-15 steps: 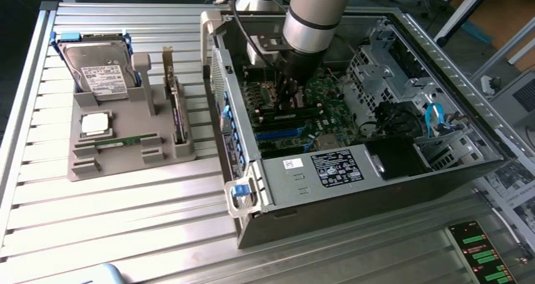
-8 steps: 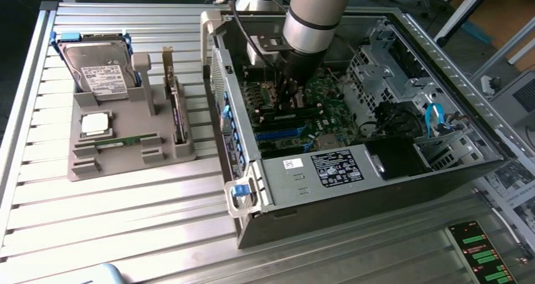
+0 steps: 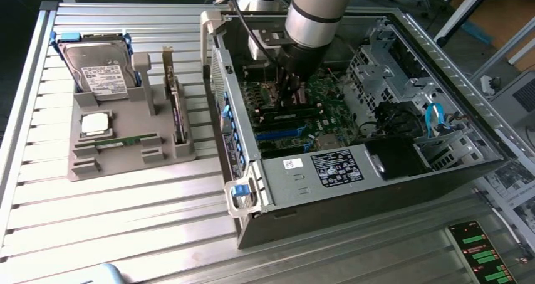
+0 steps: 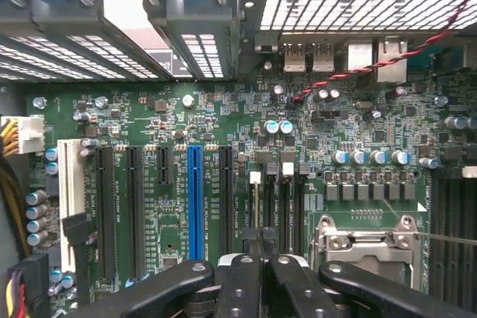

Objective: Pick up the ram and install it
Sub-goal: 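Press down the ram until it locks into place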

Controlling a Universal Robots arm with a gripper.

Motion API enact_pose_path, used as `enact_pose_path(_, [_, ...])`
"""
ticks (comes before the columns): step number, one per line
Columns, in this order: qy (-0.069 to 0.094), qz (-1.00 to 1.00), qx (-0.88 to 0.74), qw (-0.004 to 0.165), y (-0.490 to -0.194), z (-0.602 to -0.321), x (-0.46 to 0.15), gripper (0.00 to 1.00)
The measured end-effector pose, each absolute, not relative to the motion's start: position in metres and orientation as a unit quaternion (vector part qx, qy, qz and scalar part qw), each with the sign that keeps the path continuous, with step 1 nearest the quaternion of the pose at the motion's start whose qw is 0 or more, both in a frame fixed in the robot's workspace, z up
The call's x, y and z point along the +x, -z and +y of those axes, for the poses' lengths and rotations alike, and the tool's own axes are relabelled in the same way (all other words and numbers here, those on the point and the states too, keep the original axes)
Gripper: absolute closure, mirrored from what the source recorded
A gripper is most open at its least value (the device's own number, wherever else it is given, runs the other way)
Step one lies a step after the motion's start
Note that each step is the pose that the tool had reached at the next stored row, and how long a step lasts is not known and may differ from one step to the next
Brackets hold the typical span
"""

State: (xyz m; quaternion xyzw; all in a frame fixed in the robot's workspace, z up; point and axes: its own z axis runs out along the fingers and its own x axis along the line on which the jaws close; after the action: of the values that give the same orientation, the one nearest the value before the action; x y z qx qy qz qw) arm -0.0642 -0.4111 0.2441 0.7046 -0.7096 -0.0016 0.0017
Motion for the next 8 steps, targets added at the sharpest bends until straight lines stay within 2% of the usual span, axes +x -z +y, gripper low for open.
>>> enact_pose_path(8, [0.001, -0.71, 0.705, 0.002, -0.262, -0.411, -0.063, 0.9])
